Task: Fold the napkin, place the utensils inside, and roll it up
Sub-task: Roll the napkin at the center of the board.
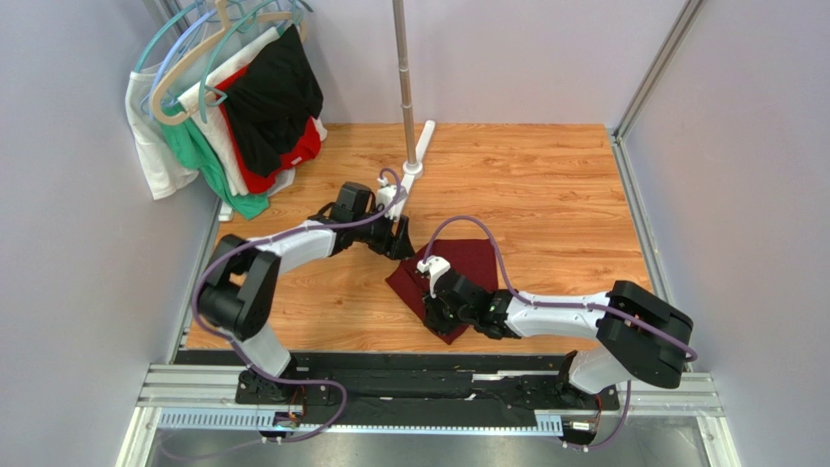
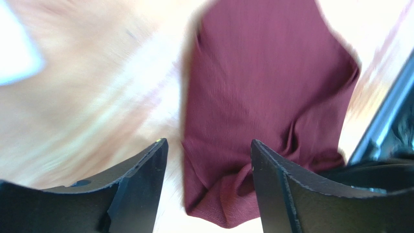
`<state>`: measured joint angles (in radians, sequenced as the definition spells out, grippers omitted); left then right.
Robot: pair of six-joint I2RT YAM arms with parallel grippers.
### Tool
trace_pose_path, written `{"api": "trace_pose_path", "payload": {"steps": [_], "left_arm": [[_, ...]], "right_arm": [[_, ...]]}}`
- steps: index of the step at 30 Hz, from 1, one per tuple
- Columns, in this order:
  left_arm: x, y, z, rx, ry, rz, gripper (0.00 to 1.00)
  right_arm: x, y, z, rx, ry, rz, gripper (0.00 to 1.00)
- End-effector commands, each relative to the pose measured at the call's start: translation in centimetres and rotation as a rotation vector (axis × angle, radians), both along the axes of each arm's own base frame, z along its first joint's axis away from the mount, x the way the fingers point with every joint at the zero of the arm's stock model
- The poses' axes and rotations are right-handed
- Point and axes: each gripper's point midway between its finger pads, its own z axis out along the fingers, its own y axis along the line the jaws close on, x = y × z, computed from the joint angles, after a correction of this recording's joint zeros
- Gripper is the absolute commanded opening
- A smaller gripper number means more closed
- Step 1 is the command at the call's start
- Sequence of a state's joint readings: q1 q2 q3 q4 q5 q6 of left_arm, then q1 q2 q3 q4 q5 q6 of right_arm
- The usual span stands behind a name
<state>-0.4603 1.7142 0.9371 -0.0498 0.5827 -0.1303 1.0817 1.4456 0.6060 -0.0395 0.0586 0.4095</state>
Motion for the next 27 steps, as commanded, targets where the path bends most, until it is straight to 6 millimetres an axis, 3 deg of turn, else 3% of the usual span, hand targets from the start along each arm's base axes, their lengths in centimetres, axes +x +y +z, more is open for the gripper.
{"api": "trace_pose_path", "payload": {"steps": [1, 2, 6, 8, 12, 17, 27], "left_arm": [[2.4, 2.2, 5.1, 0.017, -0.154, 0.206, 0.74], [2.3, 2.4, 6.4, 0.005, -0.189, 0.218, 0.75], [0.5, 3.3, 6.5, -0.023, -0.249, 0.204, 0.75], [-1.5, 2.3, 7.1, -0.106, -0.257, 0.114, 0.76], [-4.2, 1.6, 5.0, -0.164, -0.156, 0.053, 0.8], [-4.3, 2.9, 1.2, -0.047, -0.052, 0.11, 0.81], [-4.4, 3.2, -0.6, 0.006, 0.01, 0.119, 0.81]], "right_arm": [[-5.7, -3.5, -4.5, -0.095, 0.279, 0.059, 0.0], [-5.9, -3.3, -4.5, -0.084, 0.292, 0.069, 0.0], [-5.6, -2.7, -4.2, -0.035, 0.31, 0.08, 0.0], [-5.7, -2.7, -4.0, -0.022, 0.323, 0.091, 0.0], [-5.3, -2.7, -3.7, 0.008, 0.343, 0.106, 0.0], [-4.9, -2.8, -3.6, 0.022, 0.354, 0.123, 0.0], [-4.2, -3.1, -3.5, 0.025, 0.358, 0.12, 0.0]]}}
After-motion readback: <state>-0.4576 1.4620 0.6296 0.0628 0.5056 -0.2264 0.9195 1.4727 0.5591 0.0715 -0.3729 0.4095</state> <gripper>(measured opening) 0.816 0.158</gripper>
